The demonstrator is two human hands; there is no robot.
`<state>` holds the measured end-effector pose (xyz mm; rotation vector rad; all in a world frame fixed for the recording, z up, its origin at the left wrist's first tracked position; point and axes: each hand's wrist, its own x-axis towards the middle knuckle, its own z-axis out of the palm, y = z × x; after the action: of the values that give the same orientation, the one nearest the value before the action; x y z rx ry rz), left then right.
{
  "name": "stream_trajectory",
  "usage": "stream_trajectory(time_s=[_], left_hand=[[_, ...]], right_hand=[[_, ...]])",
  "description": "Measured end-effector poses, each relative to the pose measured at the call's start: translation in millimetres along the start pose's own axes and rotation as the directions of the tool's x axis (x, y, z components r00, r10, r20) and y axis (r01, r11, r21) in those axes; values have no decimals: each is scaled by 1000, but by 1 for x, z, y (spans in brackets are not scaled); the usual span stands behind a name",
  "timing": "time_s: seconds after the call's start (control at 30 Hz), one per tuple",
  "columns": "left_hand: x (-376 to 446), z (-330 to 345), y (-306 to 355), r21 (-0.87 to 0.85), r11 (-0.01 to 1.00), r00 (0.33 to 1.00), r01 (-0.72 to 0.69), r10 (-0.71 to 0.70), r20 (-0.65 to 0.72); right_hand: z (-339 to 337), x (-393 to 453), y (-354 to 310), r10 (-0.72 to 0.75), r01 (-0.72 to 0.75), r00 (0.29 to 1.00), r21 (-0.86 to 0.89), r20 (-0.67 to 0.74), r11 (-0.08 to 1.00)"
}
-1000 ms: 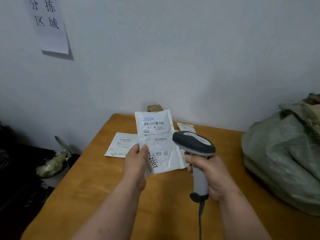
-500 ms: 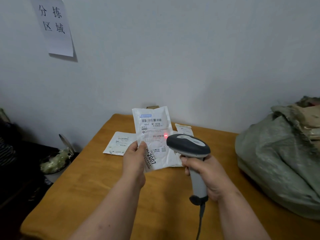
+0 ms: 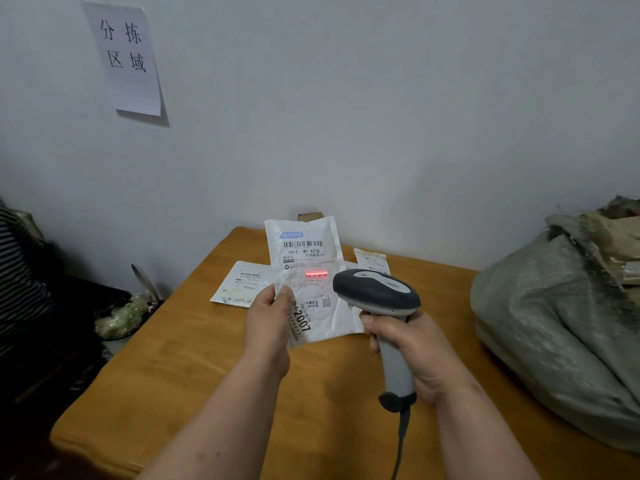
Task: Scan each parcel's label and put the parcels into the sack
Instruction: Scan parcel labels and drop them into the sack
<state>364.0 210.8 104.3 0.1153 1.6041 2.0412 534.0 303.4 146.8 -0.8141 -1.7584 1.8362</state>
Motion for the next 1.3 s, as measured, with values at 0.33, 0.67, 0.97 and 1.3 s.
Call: stream_trajectory(time_s=[0.33, 0.67, 0.97, 1.3], left_hand=[[-13, 10, 1, -2, 1000, 1000, -7, 7, -20], [-27, 10, -5, 6, 1000, 1000, -16, 16, -21], [-25, 7, -6, 10, 1000, 999, 6, -6, 48], [-38, 20, -12, 19, 992, 961, 122, -123, 247]], right_hand=[[-11, -7, -4, -1, 1, 1000, -24, 30, 1000], [-20, -15, 0, -14, 15, 999, -11, 49, 1000], [-16, -25, 1, -5, 3, 997, -29, -74, 1000], [-17, -50, 18, 111, -83, 956, 112, -271, 990]])
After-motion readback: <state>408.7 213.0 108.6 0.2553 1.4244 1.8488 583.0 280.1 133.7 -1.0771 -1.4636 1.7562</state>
